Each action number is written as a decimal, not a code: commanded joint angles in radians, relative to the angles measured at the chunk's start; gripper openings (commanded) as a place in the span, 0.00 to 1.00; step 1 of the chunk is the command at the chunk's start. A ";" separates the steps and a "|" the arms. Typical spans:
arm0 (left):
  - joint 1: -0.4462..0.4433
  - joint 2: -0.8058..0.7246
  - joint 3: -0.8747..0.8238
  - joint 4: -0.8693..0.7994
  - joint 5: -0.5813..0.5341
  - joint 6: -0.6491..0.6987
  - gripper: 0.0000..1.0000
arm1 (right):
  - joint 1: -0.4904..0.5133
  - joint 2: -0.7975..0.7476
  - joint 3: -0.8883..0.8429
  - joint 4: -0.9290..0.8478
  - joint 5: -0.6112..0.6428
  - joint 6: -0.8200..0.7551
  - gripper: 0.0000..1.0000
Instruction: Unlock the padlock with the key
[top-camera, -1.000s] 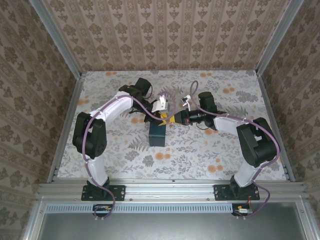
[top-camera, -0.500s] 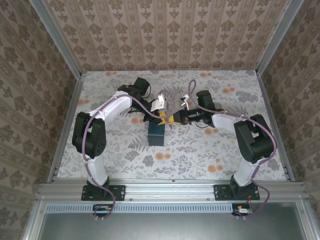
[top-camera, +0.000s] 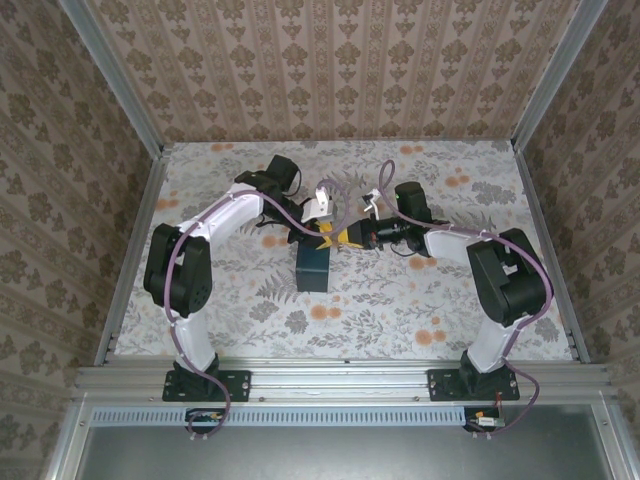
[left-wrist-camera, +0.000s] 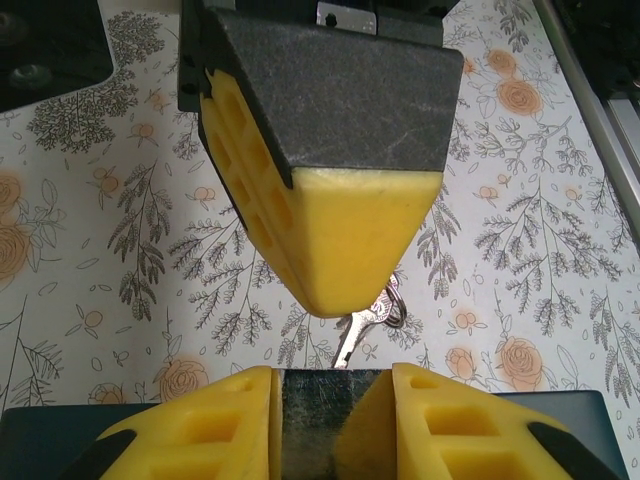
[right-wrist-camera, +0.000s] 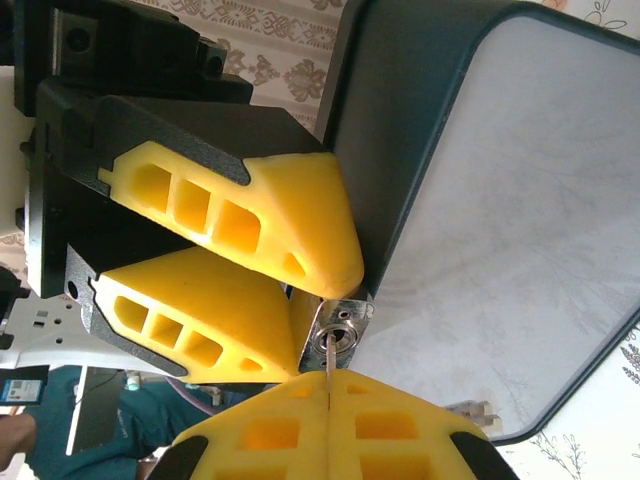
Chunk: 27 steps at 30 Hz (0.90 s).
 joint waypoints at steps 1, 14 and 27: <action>-0.019 -0.012 -0.030 0.032 0.083 -0.015 0.25 | 0.020 0.045 0.004 0.077 -0.022 0.042 0.00; -0.006 -0.022 -0.014 -0.047 0.035 0.031 0.24 | -0.009 0.040 -0.008 0.055 -0.092 -0.058 0.00; -0.007 -0.022 -0.001 -0.185 -0.040 0.089 0.30 | -0.043 -0.059 -0.069 -0.061 -0.084 -0.139 0.00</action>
